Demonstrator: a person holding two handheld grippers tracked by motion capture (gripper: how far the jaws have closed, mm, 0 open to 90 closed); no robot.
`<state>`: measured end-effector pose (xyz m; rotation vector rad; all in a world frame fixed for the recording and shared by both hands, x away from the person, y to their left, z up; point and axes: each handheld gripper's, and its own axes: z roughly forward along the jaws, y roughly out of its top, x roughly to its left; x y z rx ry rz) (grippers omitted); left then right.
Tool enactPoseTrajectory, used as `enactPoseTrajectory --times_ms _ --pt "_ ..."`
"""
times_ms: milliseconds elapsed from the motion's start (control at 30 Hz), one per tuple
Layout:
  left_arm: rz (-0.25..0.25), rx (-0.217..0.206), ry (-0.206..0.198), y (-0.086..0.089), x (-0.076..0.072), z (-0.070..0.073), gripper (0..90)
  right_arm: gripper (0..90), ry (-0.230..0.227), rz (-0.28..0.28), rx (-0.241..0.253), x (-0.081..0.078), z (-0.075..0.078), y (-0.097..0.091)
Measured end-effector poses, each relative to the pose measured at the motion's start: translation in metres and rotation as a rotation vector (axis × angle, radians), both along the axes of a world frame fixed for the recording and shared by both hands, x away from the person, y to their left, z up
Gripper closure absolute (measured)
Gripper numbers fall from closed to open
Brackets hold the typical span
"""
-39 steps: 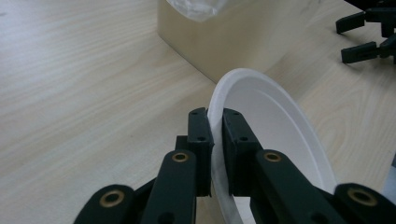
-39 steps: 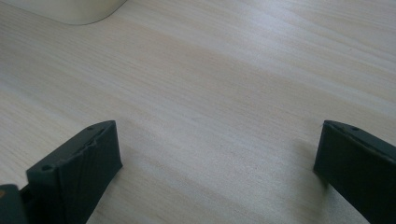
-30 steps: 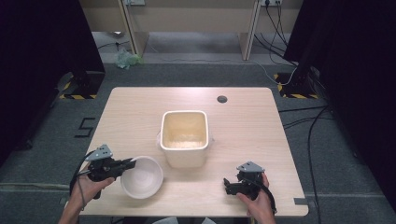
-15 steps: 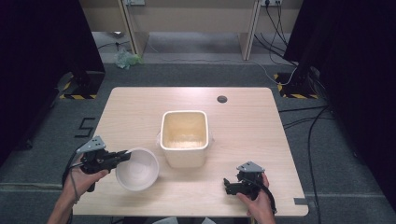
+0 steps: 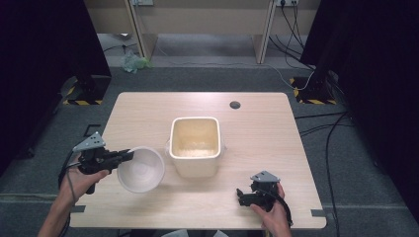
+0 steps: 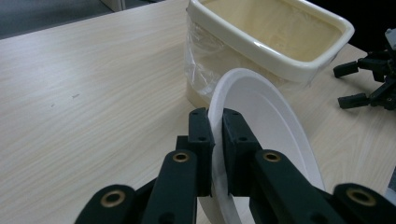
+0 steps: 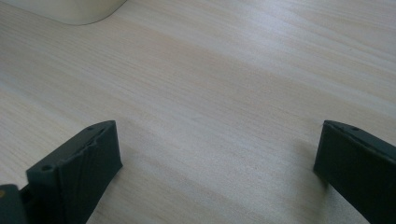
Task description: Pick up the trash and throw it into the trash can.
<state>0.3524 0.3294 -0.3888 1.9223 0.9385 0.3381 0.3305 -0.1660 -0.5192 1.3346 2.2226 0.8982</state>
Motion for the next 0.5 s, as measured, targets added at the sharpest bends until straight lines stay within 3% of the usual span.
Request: enactPoseTrajectory --times_ms 500 --pt "-0.019 -0.036 -0.035 -0.001 0.011 0.03 82.7 0.7 -0.002 0.0 0.001 0.0 0.0 0.0"
